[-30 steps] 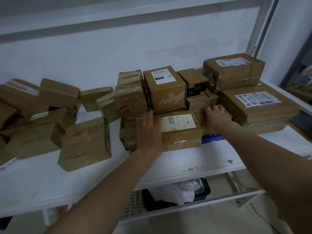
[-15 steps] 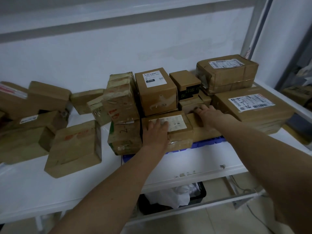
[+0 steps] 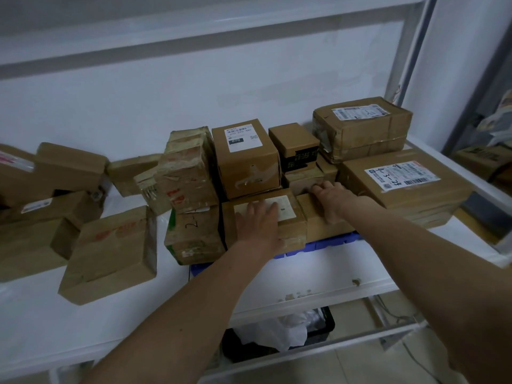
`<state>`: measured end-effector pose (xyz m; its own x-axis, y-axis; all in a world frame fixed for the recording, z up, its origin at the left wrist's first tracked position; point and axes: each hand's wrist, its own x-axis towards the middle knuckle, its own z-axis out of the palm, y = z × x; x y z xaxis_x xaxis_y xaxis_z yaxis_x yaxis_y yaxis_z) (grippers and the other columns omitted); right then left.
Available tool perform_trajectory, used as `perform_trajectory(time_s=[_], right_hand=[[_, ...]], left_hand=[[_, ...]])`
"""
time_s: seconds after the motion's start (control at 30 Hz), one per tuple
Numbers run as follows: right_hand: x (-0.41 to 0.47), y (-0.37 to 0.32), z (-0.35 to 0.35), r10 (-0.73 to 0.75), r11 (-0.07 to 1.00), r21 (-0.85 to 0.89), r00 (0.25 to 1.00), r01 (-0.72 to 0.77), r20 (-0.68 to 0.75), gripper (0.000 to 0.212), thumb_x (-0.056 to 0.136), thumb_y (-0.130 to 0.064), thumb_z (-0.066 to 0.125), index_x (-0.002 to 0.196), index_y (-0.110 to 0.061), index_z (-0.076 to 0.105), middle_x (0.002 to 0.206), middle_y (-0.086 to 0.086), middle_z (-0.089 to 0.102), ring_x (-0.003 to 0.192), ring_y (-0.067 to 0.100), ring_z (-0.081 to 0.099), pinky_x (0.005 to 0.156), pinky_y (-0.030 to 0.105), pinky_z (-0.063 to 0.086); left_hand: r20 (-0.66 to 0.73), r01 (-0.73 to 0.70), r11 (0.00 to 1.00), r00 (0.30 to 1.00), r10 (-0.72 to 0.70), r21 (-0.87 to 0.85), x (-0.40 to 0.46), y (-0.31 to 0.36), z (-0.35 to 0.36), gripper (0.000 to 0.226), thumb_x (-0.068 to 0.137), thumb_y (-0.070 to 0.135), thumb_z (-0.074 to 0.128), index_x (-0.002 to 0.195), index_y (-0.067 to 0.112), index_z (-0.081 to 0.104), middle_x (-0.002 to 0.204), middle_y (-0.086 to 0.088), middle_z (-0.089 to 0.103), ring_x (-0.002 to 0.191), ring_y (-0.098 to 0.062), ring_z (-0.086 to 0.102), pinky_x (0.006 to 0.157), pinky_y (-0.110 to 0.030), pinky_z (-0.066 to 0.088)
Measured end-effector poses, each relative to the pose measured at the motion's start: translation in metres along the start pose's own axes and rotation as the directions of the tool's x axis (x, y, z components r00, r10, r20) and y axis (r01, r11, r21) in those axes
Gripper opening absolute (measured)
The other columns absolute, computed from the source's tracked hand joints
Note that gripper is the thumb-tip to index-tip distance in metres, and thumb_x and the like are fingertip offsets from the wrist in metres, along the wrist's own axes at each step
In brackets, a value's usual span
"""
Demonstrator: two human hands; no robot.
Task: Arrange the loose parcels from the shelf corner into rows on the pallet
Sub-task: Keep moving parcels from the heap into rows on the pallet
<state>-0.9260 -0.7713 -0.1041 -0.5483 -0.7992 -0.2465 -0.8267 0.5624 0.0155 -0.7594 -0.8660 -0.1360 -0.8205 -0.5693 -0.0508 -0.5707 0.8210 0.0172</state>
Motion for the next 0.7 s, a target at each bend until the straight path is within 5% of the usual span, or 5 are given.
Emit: perform_trajectory(time_s=[0.33, 0.53, 0.7], right_hand=[[0.003, 0.004, -0.007, 0.010, 1.000, -0.027, 1.000, -0.009, 0.021, 0.098, 0.066, -0.014, 0.078, 0.147, -0.023, 0.023, 0.141, 0.010, 0.029, 0.131, 0.032, 0.029, 0.105, 0.047, 0.038], [0.008, 0.005, -0.019, 0.006, 0.996, 0.087, 0.999, -0.009, 0.035, 0.096, 0.070, -0.001, 0.072, 0.148, -0.018, 0.018, 0.149, 0.012, 0.029, 0.140, 0.034, 0.024, 0.113, 0.048, 0.024], [0.005, 0.004, -0.046, 0.001, 0.998, 0.062, 0.994, -0.007, 0.106, 0.100, 0.070, -0.002, 0.074, 0.150, -0.017, 0.015, 0.148, 0.013, 0.027, 0.139, 0.035, 0.025, 0.106, 0.046, 0.035]], left_hand=[[0.069, 0.013, 0.992, 0.997, -0.022, 0.126, 0.002, 0.012, -0.011, 0.077, 0.092, 0.035, 0.057, 0.151, 0.030, 0.008, 0.148, -0.012, 0.021, 0.135, -0.036, 0.023, 0.107, -0.059, 0.031], [0.085, -0.002, 0.993, 0.996, -0.008, 0.120, 0.001, 0.009, -0.014, 0.077, 0.092, 0.031, 0.057, 0.151, 0.030, 0.007, 0.151, -0.012, 0.020, 0.138, -0.036, 0.021, 0.109, -0.060, 0.029], [0.122, -0.058, 0.995, 0.991, 0.048, 0.077, 0.004, -0.002, -0.012, 0.079, 0.091, 0.038, 0.058, 0.151, 0.031, 0.008, 0.154, -0.010, 0.015, 0.142, -0.035, 0.017, 0.110, -0.059, 0.027]])
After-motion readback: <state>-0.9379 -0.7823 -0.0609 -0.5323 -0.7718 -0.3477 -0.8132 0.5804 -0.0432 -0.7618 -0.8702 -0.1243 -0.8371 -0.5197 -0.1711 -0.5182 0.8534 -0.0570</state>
